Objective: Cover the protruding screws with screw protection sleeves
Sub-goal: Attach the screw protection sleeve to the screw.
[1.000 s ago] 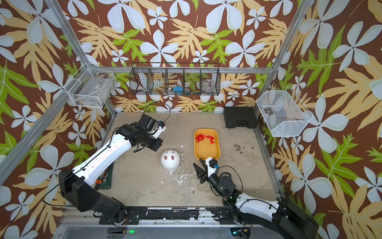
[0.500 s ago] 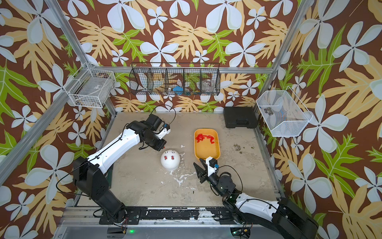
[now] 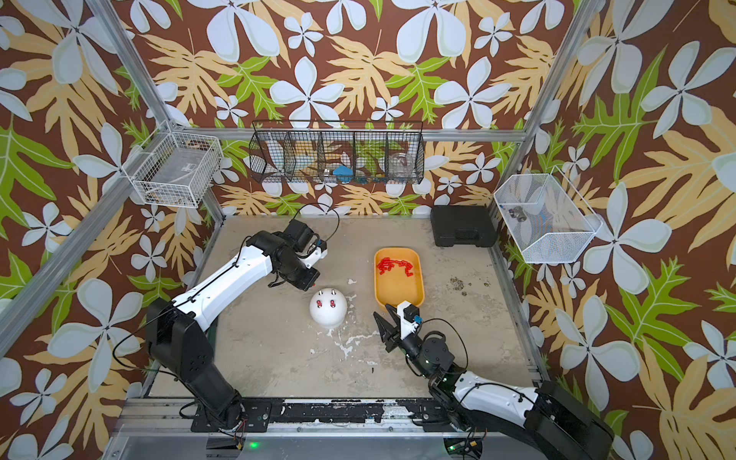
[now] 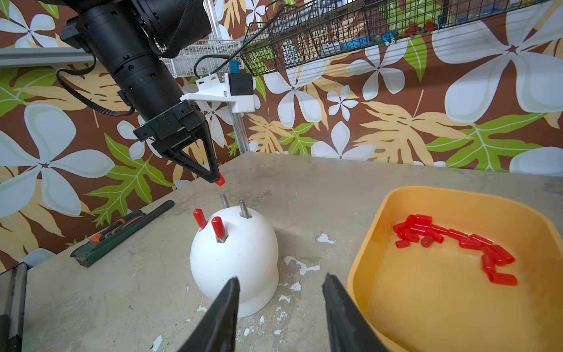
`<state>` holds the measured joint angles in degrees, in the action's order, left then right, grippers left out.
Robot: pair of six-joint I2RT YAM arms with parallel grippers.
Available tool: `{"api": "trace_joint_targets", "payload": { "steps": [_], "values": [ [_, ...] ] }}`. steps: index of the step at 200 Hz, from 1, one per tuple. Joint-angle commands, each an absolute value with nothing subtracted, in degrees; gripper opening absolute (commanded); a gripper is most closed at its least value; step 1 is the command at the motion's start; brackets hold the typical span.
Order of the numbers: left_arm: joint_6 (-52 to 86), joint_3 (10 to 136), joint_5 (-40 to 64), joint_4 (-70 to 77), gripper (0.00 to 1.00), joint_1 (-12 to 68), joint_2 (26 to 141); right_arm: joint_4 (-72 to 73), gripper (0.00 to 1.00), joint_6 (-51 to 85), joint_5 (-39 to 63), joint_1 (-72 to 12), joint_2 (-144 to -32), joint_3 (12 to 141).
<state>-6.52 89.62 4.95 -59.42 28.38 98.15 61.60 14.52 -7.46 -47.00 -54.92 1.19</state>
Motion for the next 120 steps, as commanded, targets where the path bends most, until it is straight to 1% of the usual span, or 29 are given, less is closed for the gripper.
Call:
{"api": "trace_joint_targets", "payload": {
  "steps": [1,78,120],
  "values": [
    [-7.5,90.4,5.2,-60.1,0.0,28.3,99.1,62.2,0.47,13.9,-7.7,-47.0,-54.8,1.6],
    [-7.6,92.4,6.3,-60.6,0.0,28.7,100.9,61.7,0.47,13.4,-8.1,-47.1,-54.8,1.9],
    [-7.3,93.0,4.5,-61.9,0.0,30.0,100.9,61.6,0.47,13.4,-8.0,-47.1,-54.7,1.9]
  ]
}}
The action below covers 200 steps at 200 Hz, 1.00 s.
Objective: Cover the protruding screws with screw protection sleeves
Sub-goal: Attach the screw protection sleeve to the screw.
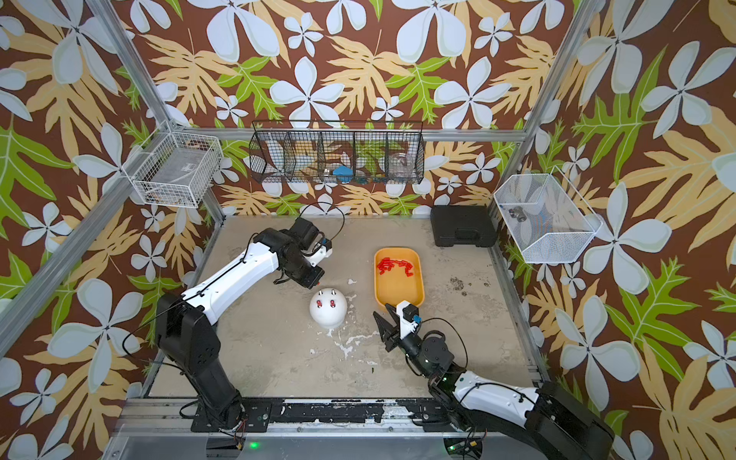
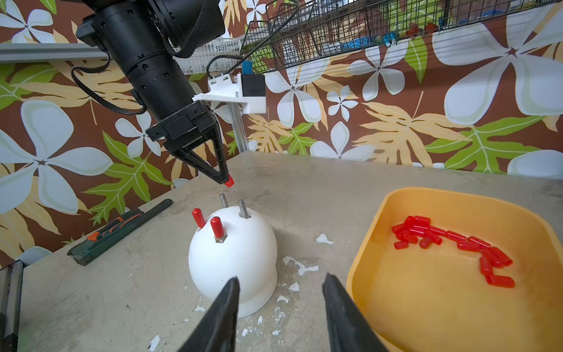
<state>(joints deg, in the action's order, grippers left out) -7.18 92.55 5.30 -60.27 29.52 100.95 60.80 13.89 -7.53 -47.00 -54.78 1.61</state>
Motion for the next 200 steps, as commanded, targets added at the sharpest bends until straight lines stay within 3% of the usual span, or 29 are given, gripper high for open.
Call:
{"api": "trace_joint_targets", "payload": {
  "steps": [1,200],
  "values": [
    [-7.3,93.0,4.5,-61.9,0.0,30.0,100.8,61.6,0.47,13.4,-8.1,-47.1,-54.7,1.9],
    [-7.0,91.4,4.0,-62.3,0.0,31.3,98.1,61.4,0.47,13.2,-7.7,-47.0,-55.0,2.1]
  ]
}}
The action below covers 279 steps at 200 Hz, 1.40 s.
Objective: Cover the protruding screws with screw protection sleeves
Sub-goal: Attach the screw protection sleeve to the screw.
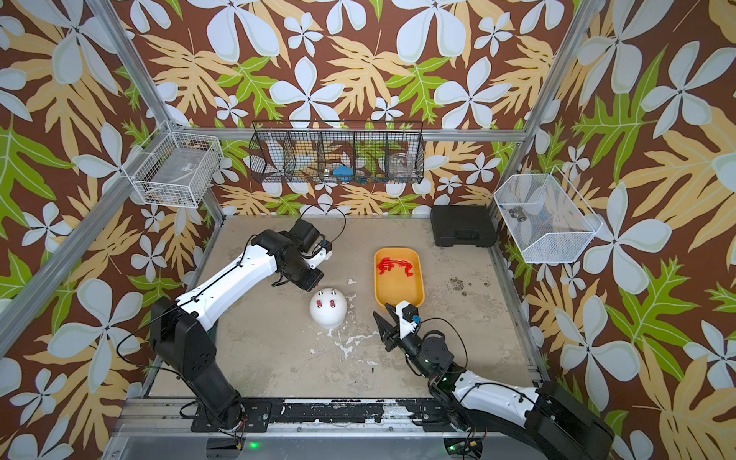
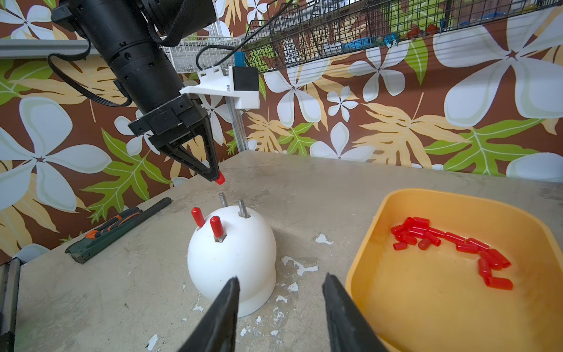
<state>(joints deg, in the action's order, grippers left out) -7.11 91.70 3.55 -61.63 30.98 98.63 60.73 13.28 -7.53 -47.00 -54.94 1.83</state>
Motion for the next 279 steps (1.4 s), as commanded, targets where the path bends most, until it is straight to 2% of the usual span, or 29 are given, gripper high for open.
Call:
{"api": "trace_joint_targets", "payload": {
  "steps": [1,279],
  "values": [
    [-7.0,91.4,4.0,-62.3,0.0,31.3,98.1,61.4,0.47,13.2,-7.7,-47.0,-55.0,2.1],
    [-7.5,91.5,3.8,-62.5,0.0,32.3,100.9,61.3,0.47,13.2,-7.9,-47.0,-54.3,2.1]
  ]
}}
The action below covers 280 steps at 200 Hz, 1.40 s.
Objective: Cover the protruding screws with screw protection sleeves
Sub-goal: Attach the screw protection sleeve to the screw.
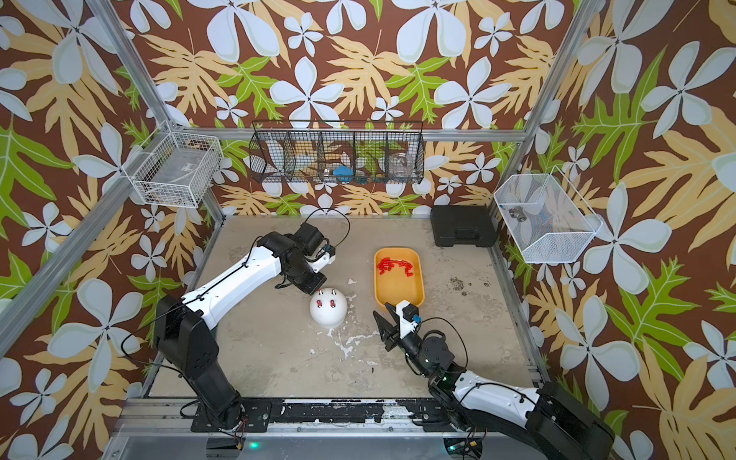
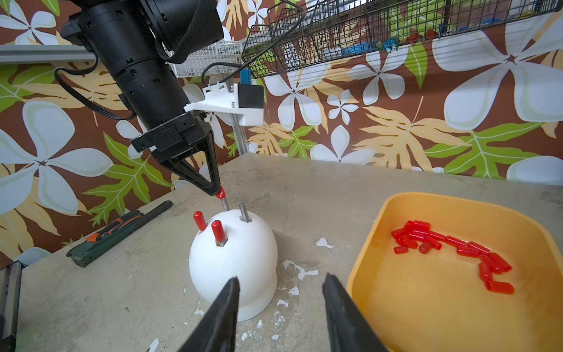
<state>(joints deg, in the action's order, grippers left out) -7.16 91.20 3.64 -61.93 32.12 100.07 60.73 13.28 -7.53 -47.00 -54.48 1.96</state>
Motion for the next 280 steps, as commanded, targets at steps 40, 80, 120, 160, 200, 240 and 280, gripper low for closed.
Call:
{"api": "trace_joint_targets", "payload": {
  "steps": [40,80,120,160,200,240,280],
  "values": [
    [-7.4,93.2,3.5,-63.3,0.0,32.8,101.7,61.1,0.47,13.1,-8.0,-47.0,-54.2,2.1],
    [-7.2,94.3,2.9,-64.3,0.0,33.5,102.5,61.0,0.47,13.1,-8.3,-47.0,-54.0,2.0],
    [-7.1,94.8,2.0,-64.9,0.0,33.7,102.6,61.0,0.47,13.1,-8.1,-47.0,-53.7,1.9],
    [-6.9,95.1,0.3,-65.6,0.0,34.9,103.6,60.9,0.47,13.1,-8.3,-47.0,-53.7,2.0],
    [-6.5,95.8,-0.7,-66.7,0.0,35.2,103.6,60.8,0.47,13.1,-8.4,-47.1,-53.5,1.9],
    [-6.2,96.6,-1.5,-67.5,0.0,35.2,103.5,60.7,0.47,13.1,-8.4,-47.0,-53.3,1.9],
    [-6.4,96.7,-1.3,-67.9,0.0,35.2,103.4,60.7,0.47,13.1,-8.4,-47.1,-53.3,1.9]
  ]
}}
